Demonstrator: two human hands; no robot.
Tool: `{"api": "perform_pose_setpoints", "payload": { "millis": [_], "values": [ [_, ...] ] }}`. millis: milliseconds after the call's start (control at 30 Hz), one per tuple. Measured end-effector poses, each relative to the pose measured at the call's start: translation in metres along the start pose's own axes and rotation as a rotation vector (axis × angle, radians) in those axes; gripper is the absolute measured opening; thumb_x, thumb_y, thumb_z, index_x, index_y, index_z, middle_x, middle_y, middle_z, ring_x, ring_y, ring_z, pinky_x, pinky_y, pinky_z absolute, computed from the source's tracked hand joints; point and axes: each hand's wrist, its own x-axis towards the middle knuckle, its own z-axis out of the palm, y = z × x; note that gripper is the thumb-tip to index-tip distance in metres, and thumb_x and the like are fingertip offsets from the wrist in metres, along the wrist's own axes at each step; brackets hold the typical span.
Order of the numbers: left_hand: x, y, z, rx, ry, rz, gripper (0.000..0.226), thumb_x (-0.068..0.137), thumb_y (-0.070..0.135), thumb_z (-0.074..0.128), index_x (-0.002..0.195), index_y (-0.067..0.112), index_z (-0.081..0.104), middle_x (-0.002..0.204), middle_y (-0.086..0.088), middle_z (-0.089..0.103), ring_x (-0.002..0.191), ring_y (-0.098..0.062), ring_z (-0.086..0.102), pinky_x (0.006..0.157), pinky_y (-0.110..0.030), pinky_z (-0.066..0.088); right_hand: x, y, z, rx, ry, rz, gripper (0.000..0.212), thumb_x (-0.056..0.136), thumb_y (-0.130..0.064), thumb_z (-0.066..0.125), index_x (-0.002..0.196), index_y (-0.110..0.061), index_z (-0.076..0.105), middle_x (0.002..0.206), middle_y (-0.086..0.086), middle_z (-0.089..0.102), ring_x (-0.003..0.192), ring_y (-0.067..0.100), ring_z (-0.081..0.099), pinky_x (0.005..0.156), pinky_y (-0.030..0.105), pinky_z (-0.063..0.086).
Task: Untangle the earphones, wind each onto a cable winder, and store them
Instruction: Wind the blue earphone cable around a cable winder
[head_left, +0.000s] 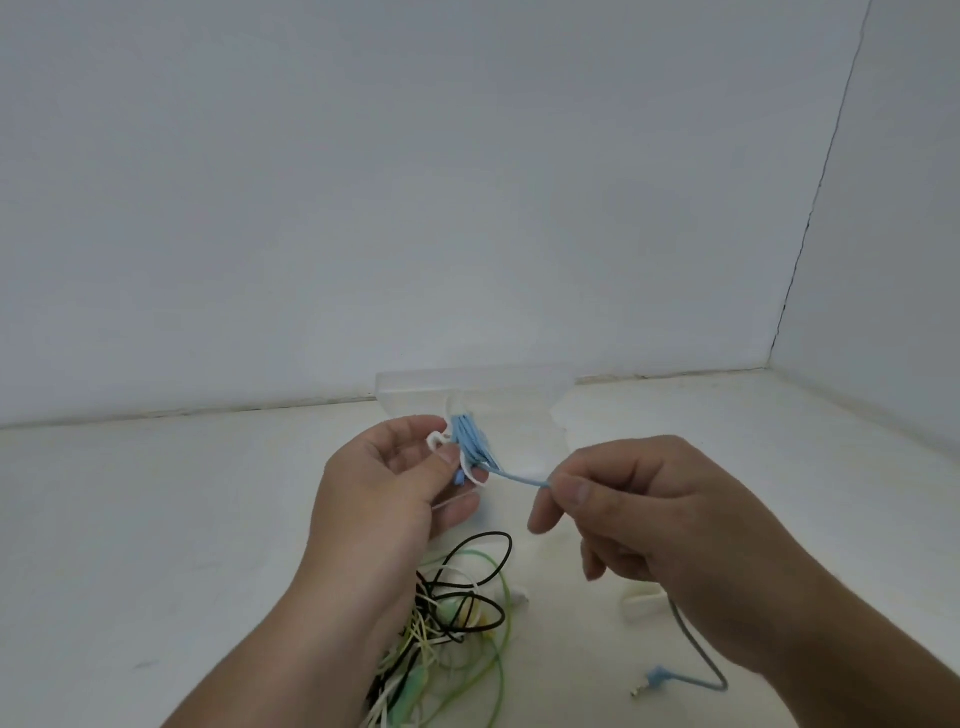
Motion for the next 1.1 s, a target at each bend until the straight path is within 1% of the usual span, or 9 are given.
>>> {"api": "perform_pose_setpoints", "payload": {
  "millis": [133, 267, 367, 433, 500, 633, 767, 867, 1100],
  "values": [
    [-0.01, 0.0, 0.002, 0.5, -0.082, 0.263, 0.02, 0.085, 0.011, 0.076, 0.087, 0.031, 0.072, 0.087, 0.01, 0.071, 0.064, -0.017, 0.071, 0.062, -0.028, 0.059, 0.0, -0.001, 0.0, 0.049, 0.105, -0.025, 0.028, 0.093, -0.027, 0.058, 0.074, -0.019, 0.076, 0.048, -0.002, 0.038, 0.051, 0.016, 0.036, 0.056, 0.022, 0.046],
    [-0.017, -0.002, 0.006, 0.625, -0.268, 0.297, 0.024, 0.086, 0.011, 0.073, 0.084, 0.034, 0.069, 0.066, 0.006, 0.066, 0.042, -0.008, 0.046, 0.043, -0.016, 0.035, 0.003, -0.001, -0.005, -0.024, 0.343, -0.011, 0.033, 0.097, -0.021, 0.054, 0.071, -0.017, 0.073, 0.044, -0.007, 0.04, 0.045, 0.01, 0.04, 0.054, 0.023, 0.05],
    [-0.023, -0.002, 0.01, 0.599, -0.374, 0.253, 0.024, 0.087, 0.009, 0.073, 0.082, 0.033, 0.07, 0.057, 0.018, 0.06, 0.041, 0.002, 0.045, 0.042, -0.011, 0.035, 0.006, 0.003, -0.01, -0.121, 0.494, 0.01, 0.036, 0.097, -0.027, 0.056, 0.066, -0.014, 0.069, 0.04, -0.013, 0.045, 0.044, 0.003, 0.046, 0.056, 0.024, 0.051],
    [-0.025, -0.002, 0.011, 0.542, -0.438, 0.178, 0.028, 0.086, 0.008, 0.074, 0.082, 0.035, 0.071, 0.058, 0.018, 0.061, 0.049, -0.001, 0.054, 0.05, -0.024, 0.05, 0.007, 0.005, -0.012, -0.151, 0.551, 0.012, 0.035, 0.097, -0.029, 0.056, 0.067, -0.015, 0.067, 0.04, -0.015, 0.047, 0.046, 0.002, 0.048, 0.055, 0.019, 0.049],
    [-0.024, -0.001, 0.012, 0.504, -0.498, 0.126, 0.03, 0.085, 0.006, 0.075, 0.083, 0.035, 0.072, 0.06, 0.012, 0.065, 0.06, -0.01, 0.061, 0.074, -0.048, 0.058, 0.008, 0.007, -0.013, -0.17, 0.576, 0.023, 0.036, 0.097, -0.031, 0.056, 0.067, -0.014, 0.067, 0.04, -0.013, 0.046, 0.046, 0.002, 0.048, 0.058, 0.025, 0.05],
    [-0.024, 0.001, 0.012, 0.405, -0.59, 0.109, 0.024, 0.082, 0.005, 0.077, 0.087, 0.029, 0.074, 0.082, 0.001, 0.074, 0.074, -0.026, 0.073, 0.086, -0.058, 0.056, 0.01, 0.01, -0.014, -0.125, 0.571, 0.111, 0.039, 0.098, -0.036, 0.054, 0.07, -0.012, 0.066, 0.041, -0.013, 0.043, 0.04, 0.002, 0.046, 0.071, 0.047, 0.056],
    [-0.024, 0.004, 0.011, 0.217, -0.656, 0.085, 0.018, 0.072, 0.008, 0.074, 0.084, 0.022, 0.074, 0.094, -0.007, 0.074, 0.076, -0.03, 0.075, 0.073, -0.043, 0.061, 0.01, 0.014, -0.014, -0.152, 0.539, 0.156, 0.041, 0.098, -0.036, 0.054, 0.064, -0.018, 0.066, 0.042, -0.014, 0.044, 0.041, 0.002, 0.047, 0.06, 0.032, 0.055],
    [-0.023, 0.003, 0.01, 0.064, -0.611, 0.087, 0.021, 0.07, 0.004, 0.072, 0.083, 0.02, 0.075, 0.093, -0.012, 0.074, 0.073, -0.03, 0.074, 0.068, -0.035, 0.06, 0.011, 0.02, -0.007, -0.186, 0.34, 0.273, 0.041, 0.099, -0.037, 0.053, 0.069, -0.016, 0.072, 0.049, -0.011, 0.051, 0.047, 0.005, 0.048, 0.053, 0.022, 0.049],
    [-0.015, -0.002, 0.009, 0.064, -0.389, 0.187, 0.019, 0.071, 0.006, 0.079, 0.086, 0.017, 0.075, 0.085, -0.01, 0.076, 0.077, -0.018, 0.071, 0.073, -0.027, 0.057, 0.011, 0.024, 0.006, -0.191, 0.047, 0.367, 0.048, 0.103, -0.028, 0.043, 0.062, -0.019, 0.068, 0.047, -0.01, 0.045, 0.043, 0.008, 0.042, 0.059, 0.029, 0.052]
  ]
}}
